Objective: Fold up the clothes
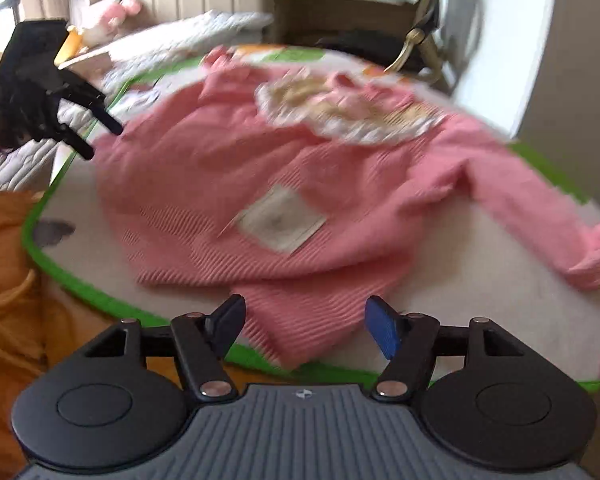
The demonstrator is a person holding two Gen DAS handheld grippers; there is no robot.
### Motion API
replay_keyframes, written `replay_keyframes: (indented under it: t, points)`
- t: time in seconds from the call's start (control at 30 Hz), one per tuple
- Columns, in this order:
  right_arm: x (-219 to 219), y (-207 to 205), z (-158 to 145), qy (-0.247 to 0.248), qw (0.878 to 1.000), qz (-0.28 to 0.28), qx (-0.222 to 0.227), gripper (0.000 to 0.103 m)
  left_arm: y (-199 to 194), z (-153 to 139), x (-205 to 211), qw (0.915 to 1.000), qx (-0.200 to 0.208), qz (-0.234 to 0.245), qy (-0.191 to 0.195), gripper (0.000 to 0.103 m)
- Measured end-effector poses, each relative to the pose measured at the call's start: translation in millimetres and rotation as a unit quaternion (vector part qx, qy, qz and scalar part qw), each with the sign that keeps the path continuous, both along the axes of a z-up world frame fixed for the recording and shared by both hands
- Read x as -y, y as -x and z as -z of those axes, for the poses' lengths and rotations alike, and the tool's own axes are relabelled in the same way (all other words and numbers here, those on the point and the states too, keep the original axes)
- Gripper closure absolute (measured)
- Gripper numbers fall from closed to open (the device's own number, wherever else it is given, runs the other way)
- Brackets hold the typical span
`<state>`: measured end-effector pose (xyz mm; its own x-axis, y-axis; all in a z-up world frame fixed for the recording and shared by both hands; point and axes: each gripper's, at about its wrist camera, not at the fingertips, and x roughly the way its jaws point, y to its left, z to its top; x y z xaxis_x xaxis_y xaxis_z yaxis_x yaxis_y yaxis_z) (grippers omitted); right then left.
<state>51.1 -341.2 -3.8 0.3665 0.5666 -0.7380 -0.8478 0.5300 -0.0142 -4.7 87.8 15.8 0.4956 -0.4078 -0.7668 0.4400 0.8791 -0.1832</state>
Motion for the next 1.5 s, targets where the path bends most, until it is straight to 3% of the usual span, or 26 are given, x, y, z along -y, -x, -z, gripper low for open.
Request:
replay_keyframes:
  t: [0.17, 0.23, 0.33, 0.47, 0.57, 0.67, 0.77, 0.93, 1.13, 1.2, 1.33, 1.43, 1.5]
  points:
    - [-30.8, 31.8, 8.2, 0.071, 0.993, -0.04, 0.088, 0.036, -19.4, -16.6, 15.2, 0.9983, 0.036, 0.001, 0.045, 0.013]
    - [-37.2, 38.7, 7.8, 0.074, 0.99, -0.021, 0.116, 0.036, -23.6, -17.0, 23.4, 0.9965, 0.042, 0.008, 0.072, 0.01]
    - [-32.5, 44.8, 4.2, 0.069, 0.985, 0.052, 0.151, 0.036, -37.5, -4.1, 31.4, 0.9937, 0.038, 0.01, 0.105, 0.01]
    - [-35.7, 56.8, 17.4, 0.104, 0.967, 0.126, 0.194, 0.036, -57.6, 19.1, 22.8, 0.986, -0.003, -0.031, 0.164, 0.01]
    - [-30.1, 67.0, 14.9, 0.089, 0.949, 0.179, 0.243, 0.036, -61.0, 31.2, 12.7, 0.9786, -0.022, -0.051, 0.198, 0.01]
    - [8.3, 54.3, -6.9, 0.068, 0.929, 0.265, 0.247, 0.033, -56.3, 33.5, 3.3, 0.9753, -0.026, -0.058, 0.212, 0.01]
    - [30.8, 48.8, -12.7, 0.08, 0.944, 0.257, 0.192, 0.022, -49.6, 32.4, -3.4, 0.9766, -0.024, -0.057, 0.206, 0.01]
    - [27.4, 45.4, -3.6, 0.064, 0.97, 0.196, 0.125, 0.022, -43.0, 29.2, -7.1, 0.9801, -0.024, -0.053, 0.19, 0.009]
    - [19.4, 53.1, 2.4, 0.05, 0.984, 0.153, 0.081, 0.022, -31.1, 24.1, -2.1, 0.9861, -0.025, -0.048, 0.157, 0.007]
    - [13.7, 64.0, 3.7, 0.058, 0.984, 0.144, 0.089, 0.022, -27.0, 23.7, -0.2, 0.9883, -0.022, -0.042, 0.145, 0.005]
    - [-4.8, 77.1, -25.7, 0.014, 0.985, 0.096, 0.144, 0.021, -23.0, 19.5, 6.5, 0.9905, -0.033, -0.029, 0.13, 0.004]
    - [-15.1, 79.6, -51.5, -0.035, 0.979, 0.071, 0.189, 0.001, -21.7, 17.0, 10.5, 0.9883, -0.063, -0.013, 0.138, 0.003]
    - [-25.1, 66.6, -65.5, -0.082, 0.975, 0.054, 0.2, 0.0, -19.5, 16.8, 15.9, 0.9848, -0.087, 0.008, 0.15, 0.003]
